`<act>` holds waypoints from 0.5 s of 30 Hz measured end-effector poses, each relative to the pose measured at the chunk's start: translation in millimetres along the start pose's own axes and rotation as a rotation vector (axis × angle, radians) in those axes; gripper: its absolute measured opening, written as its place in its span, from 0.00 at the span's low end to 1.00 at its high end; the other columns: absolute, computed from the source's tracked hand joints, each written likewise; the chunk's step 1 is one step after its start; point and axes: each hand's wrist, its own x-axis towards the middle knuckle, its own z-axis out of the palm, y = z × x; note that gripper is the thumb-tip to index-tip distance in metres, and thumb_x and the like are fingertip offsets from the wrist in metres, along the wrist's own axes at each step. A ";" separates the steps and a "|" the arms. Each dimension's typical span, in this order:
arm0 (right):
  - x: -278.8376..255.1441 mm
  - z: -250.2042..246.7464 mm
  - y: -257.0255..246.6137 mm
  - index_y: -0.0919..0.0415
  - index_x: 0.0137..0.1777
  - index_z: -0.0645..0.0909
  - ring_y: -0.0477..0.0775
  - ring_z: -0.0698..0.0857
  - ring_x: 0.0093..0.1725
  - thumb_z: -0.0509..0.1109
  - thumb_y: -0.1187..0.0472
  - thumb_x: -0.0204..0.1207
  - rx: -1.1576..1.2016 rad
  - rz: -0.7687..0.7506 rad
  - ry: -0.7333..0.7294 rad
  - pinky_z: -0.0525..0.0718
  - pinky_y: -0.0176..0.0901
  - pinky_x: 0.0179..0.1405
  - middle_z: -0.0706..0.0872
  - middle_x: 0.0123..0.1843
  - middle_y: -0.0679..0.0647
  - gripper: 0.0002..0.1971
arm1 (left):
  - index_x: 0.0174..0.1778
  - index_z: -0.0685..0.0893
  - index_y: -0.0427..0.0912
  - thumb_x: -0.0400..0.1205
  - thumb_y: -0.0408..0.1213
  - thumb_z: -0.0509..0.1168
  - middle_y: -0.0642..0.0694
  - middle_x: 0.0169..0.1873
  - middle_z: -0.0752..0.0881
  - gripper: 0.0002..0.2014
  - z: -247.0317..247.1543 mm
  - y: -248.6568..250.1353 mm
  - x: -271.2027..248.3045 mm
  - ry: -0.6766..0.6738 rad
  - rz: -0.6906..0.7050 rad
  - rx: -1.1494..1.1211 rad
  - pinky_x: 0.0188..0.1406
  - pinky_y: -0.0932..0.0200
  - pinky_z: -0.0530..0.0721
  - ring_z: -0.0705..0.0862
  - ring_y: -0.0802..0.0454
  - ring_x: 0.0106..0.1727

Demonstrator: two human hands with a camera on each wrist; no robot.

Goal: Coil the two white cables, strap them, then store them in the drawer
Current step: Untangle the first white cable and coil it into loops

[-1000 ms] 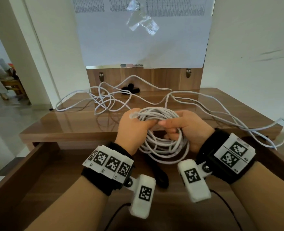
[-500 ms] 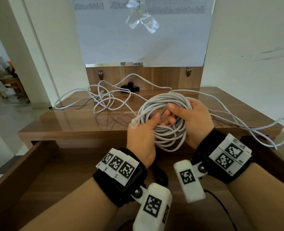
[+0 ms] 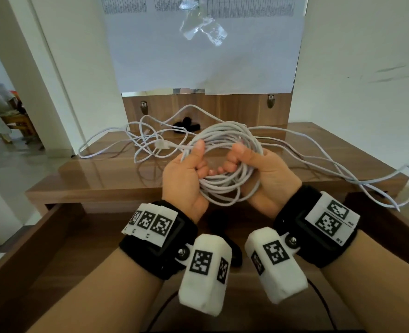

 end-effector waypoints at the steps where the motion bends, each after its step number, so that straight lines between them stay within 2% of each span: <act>1: 0.8 2.7 2.9 0.65 0.46 0.83 0.51 0.78 0.30 0.74 0.63 0.68 0.024 0.009 0.015 0.85 0.49 0.38 0.77 0.31 0.56 0.09 | 0.60 0.81 0.31 0.83 0.39 0.67 0.43 0.23 0.71 0.15 -0.7 -1.8 0.5 0.022 0.018 -0.014 0.39 0.50 0.81 0.73 0.52 0.25; 2: 0.9 4.0 4.0 0.65 0.48 0.82 0.52 0.78 0.30 0.72 0.63 0.69 0.025 0.009 0.048 0.85 0.48 0.38 0.77 0.31 0.56 0.09 | 0.59 0.81 0.30 0.82 0.39 0.68 0.40 0.27 0.72 0.16 -0.5 -4.5 0.0 0.032 0.044 -0.017 0.41 0.48 0.80 0.72 0.48 0.29; 4: 1.2 1.8 1.9 0.65 0.50 0.80 0.50 0.79 0.26 0.69 0.63 0.73 0.016 -0.004 0.116 0.85 0.46 0.32 0.77 0.29 0.54 0.08 | 0.51 0.82 0.32 0.81 0.38 0.69 0.44 0.24 0.69 0.11 2.8 -9.4 -4.3 -0.001 0.077 -0.001 0.35 0.52 0.84 0.70 0.49 0.27; 6: 1.2 -5.5 -6.7 0.63 0.46 0.79 0.47 0.74 0.22 0.65 0.62 0.78 -0.005 0.003 0.182 0.81 0.42 0.27 0.75 0.24 0.51 0.05 | 0.52 0.83 0.31 0.79 0.38 0.70 0.47 0.22 0.72 0.13 6.3 -12.9 -8.7 -0.121 0.060 0.053 0.31 0.54 0.86 0.75 0.51 0.25; 8: 1.2 -14.1 -16.3 0.61 0.37 0.81 0.48 0.67 0.22 0.65 0.59 0.77 -0.039 0.062 0.192 0.75 0.42 0.27 0.70 0.19 0.48 0.09 | 0.59 0.81 0.30 0.78 0.33 0.69 0.47 0.25 0.81 0.16 9.0 -14.2 -13.3 -0.249 0.052 0.127 0.33 0.55 0.87 0.81 0.53 0.25; 10: 0.0 -18.7 -22.5 0.57 0.25 0.81 0.51 0.61 0.23 0.66 0.56 0.76 -0.059 0.111 0.160 0.74 0.45 0.31 0.66 0.15 0.48 0.17 | 0.64 0.80 0.28 0.78 0.26 0.68 0.43 0.34 0.88 0.18 9.3 -16.8 -14.8 -0.316 0.044 0.195 0.34 0.57 0.88 0.85 0.52 0.28; 12: -0.7 -17.5 -23.5 0.57 0.20 0.78 0.51 0.63 0.19 0.66 0.55 0.76 -0.050 0.116 0.152 0.78 0.46 0.29 0.63 0.14 0.48 0.21 | 0.64 0.81 0.30 0.79 0.24 0.67 0.43 0.36 0.88 0.17 9.0 -17.6 -13.5 -0.281 0.041 0.204 0.33 0.58 0.86 0.84 0.54 0.27; 15: -3.3 -3.6 -16.2 0.58 0.28 0.82 0.49 0.66 0.17 0.66 0.55 0.76 -0.045 0.084 0.097 0.75 0.44 0.29 0.65 0.16 0.49 0.16 | 0.52 0.83 0.35 0.82 0.32 0.67 0.49 0.27 0.79 0.05 7.3 -12.4 -10.6 -0.181 -0.004 0.097 0.31 0.59 0.78 0.74 0.60 0.20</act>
